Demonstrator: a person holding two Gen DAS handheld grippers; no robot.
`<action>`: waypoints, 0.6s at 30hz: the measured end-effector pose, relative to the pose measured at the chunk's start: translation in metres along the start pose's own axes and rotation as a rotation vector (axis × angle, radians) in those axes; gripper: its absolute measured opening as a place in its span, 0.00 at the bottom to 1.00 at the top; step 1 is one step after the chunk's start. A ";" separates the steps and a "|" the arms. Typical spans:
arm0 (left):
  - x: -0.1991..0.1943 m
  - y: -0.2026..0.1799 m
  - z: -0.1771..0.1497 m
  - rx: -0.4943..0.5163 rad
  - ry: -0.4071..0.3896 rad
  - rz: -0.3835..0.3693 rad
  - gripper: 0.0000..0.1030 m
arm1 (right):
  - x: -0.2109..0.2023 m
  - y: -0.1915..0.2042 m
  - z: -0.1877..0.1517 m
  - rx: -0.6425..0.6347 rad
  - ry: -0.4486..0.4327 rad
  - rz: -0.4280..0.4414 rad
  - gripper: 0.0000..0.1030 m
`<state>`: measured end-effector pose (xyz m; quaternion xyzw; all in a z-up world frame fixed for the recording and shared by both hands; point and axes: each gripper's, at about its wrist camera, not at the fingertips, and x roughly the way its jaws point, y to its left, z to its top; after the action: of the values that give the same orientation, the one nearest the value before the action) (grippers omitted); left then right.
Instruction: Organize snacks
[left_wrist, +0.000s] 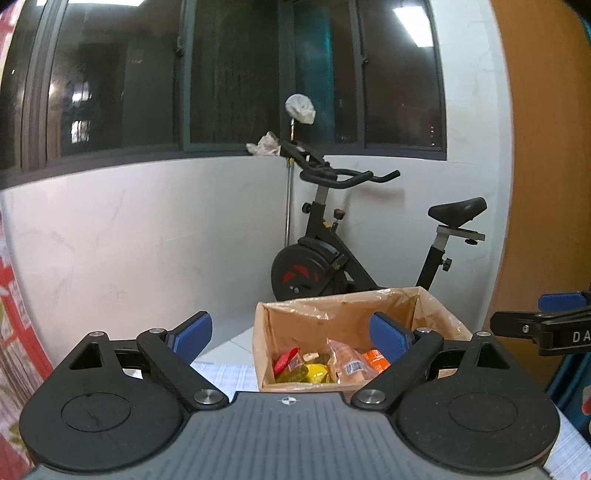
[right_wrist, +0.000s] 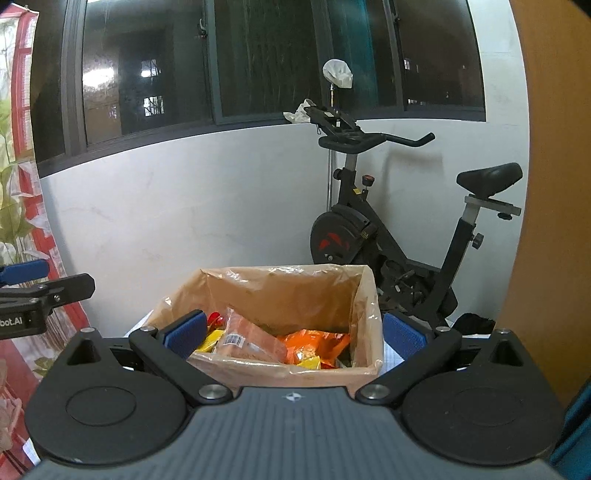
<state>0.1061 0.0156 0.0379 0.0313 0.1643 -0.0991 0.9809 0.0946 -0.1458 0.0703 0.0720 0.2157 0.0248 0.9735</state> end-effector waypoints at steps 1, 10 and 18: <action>0.000 0.001 -0.001 -0.006 0.005 0.004 0.91 | -0.001 0.000 0.000 0.000 0.000 -0.002 1.00; 0.000 0.003 -0.002 -0.002 0.030 0.043 0.91 | -0.003 0.003 -0.003 -0.010 -0.001 0.008 1.00; -0.002 0.004 -0.001 -0.018 0.037 0.046 0.91 | -0.004 0.004 -0.003 -0.025 -0.011 0.002 1.00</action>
<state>0.1052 0.0202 0.0377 0.0281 0.1825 -0.0746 0.9800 0.0896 -0.1419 0.0703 0.0602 0.2098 0.0278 0.9755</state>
